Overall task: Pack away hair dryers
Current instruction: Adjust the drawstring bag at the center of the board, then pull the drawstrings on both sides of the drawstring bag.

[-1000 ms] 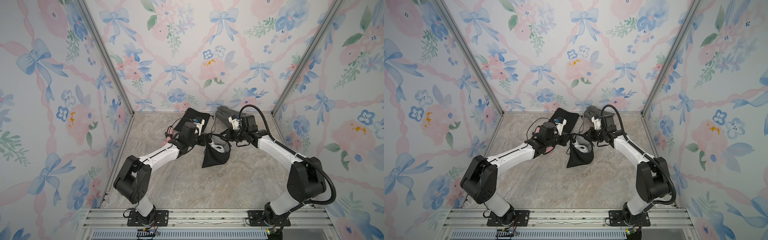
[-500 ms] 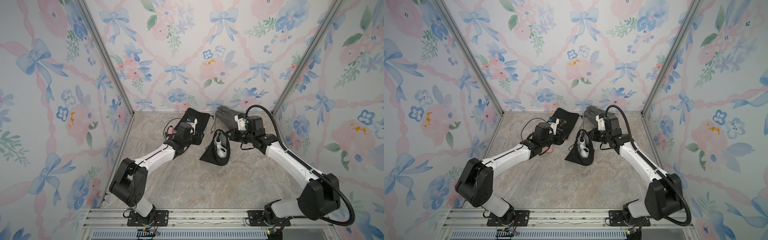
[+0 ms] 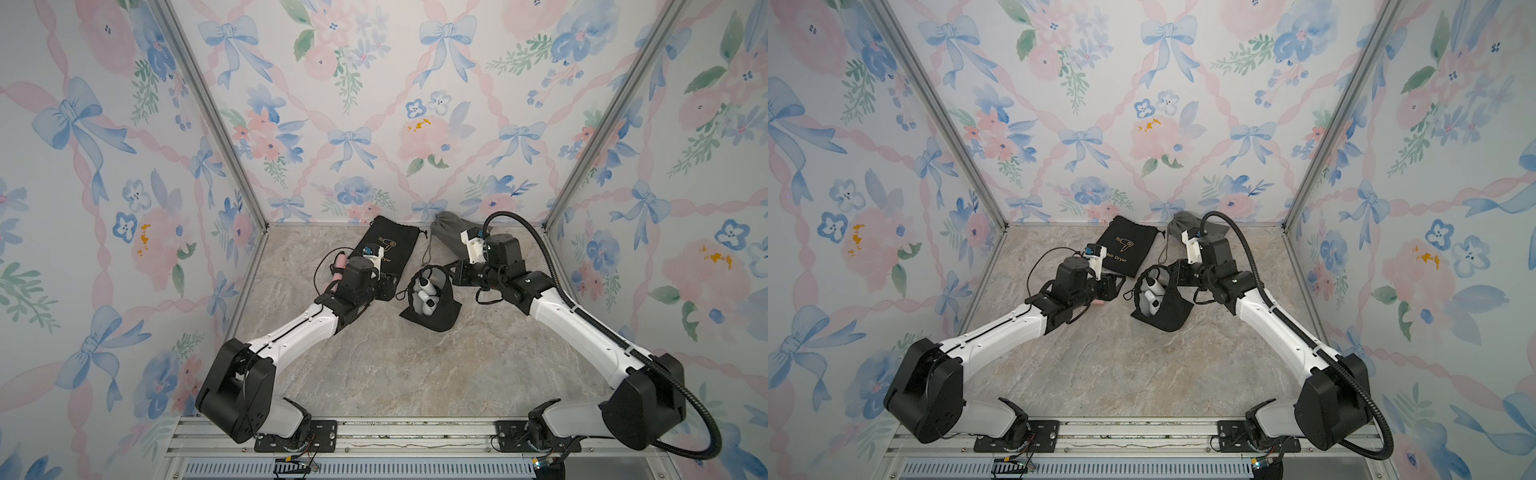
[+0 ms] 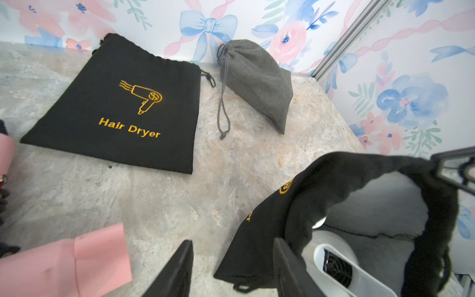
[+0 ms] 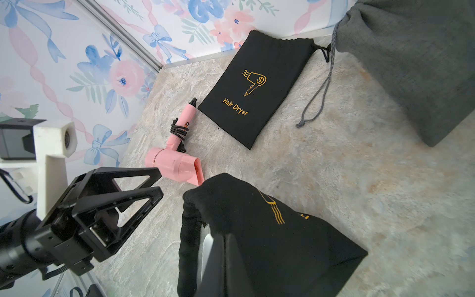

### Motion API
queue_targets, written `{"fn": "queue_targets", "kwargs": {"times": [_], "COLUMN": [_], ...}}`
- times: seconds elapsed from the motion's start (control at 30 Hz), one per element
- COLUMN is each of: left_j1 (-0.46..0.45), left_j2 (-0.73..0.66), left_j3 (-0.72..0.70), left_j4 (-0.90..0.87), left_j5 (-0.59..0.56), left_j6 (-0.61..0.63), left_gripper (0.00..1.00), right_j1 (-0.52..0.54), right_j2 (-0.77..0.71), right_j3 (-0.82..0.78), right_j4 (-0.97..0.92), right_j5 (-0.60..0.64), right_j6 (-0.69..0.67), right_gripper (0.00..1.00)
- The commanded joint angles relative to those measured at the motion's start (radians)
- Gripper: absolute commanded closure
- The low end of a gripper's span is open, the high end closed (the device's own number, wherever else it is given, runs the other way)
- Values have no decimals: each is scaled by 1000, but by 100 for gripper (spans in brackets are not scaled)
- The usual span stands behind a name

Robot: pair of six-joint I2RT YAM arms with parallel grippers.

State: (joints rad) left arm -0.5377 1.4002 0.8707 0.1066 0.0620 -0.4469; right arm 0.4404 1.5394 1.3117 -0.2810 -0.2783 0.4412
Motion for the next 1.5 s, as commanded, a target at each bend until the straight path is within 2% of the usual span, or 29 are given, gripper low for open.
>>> {"fn": "queue_targets", "kwargs": {"times": [0.0,0.1,0.37,0.7,1.13,1.37,1.43,1.47], "left_j1": [-2,-7,-45,-84,-99,-97,-98,-98], "left_j2": [-38,-74,-152,-20,115,156,173,183], "left_j3": [-54,-110,-263,-223,-128,-108,-104,-102], "left_j4": [3,32,250,301,338,354,365,371], "left_j5": [-31,-34,21,87,51,82,107,106], "left_j6": [5,15,75,176,250,381,419,426], "left_gripper": [48,48,44,41,42,51,59,60], "right_j1": [-3,-11,-33,-45,-56,-65,-65,-65], "right_j2": [18,17,11,-7,-53,-67,-74,-77], "right_j3": [12,6,-5,-7,-32,-47,-51,-51], "right_j4": [-9,4,37,40,50,72,80,81], "right_j5": [5,-13,-65,-96,-119,-145,-152,-154], "right_j6": [-16,-9,11,11,11,27,29,30], "right_gripper": [100,100,100,100,100,100,100,100]}}
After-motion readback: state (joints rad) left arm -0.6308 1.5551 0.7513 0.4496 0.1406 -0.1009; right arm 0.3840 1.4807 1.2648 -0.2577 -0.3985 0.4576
